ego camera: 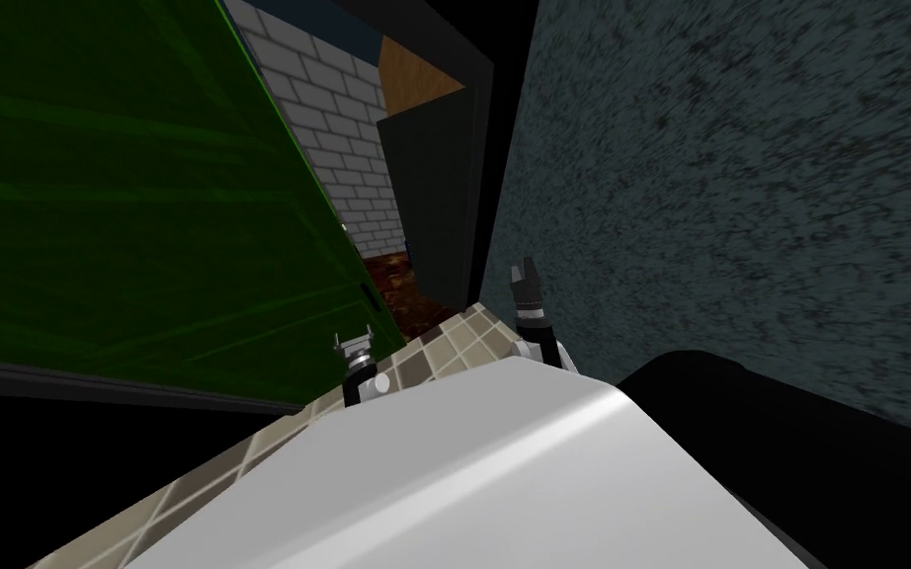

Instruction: Push the door open

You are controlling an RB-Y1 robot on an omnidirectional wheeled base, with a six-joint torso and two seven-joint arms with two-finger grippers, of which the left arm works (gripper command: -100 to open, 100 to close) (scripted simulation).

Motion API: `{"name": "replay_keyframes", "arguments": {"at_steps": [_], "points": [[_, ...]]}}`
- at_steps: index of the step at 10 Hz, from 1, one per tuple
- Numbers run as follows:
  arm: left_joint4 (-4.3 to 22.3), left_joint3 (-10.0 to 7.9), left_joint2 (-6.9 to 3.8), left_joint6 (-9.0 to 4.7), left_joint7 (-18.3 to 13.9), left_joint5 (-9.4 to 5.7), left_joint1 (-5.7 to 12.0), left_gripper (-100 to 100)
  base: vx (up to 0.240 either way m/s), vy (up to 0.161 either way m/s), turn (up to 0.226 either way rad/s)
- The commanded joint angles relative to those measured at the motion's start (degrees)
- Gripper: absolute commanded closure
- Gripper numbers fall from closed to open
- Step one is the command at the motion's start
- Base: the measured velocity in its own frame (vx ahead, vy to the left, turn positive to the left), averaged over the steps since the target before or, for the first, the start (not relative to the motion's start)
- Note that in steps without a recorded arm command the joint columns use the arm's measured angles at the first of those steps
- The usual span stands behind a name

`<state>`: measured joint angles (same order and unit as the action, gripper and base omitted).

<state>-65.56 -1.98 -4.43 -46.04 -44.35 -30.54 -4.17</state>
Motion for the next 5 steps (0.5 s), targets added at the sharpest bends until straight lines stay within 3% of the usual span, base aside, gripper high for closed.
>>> {"name": "replay_keyframes", "arguments": {"at_steps": [1,5], "points": [[1.9,0.11,0.18,-0.60,-1.7,-0.92,0.51,-100,0.078,0.058,-0.101],[6.4,0.24,0.80,-1.61,-5.1,-2.99,2.11,-100,0.074,0.054,-0.084]]}}
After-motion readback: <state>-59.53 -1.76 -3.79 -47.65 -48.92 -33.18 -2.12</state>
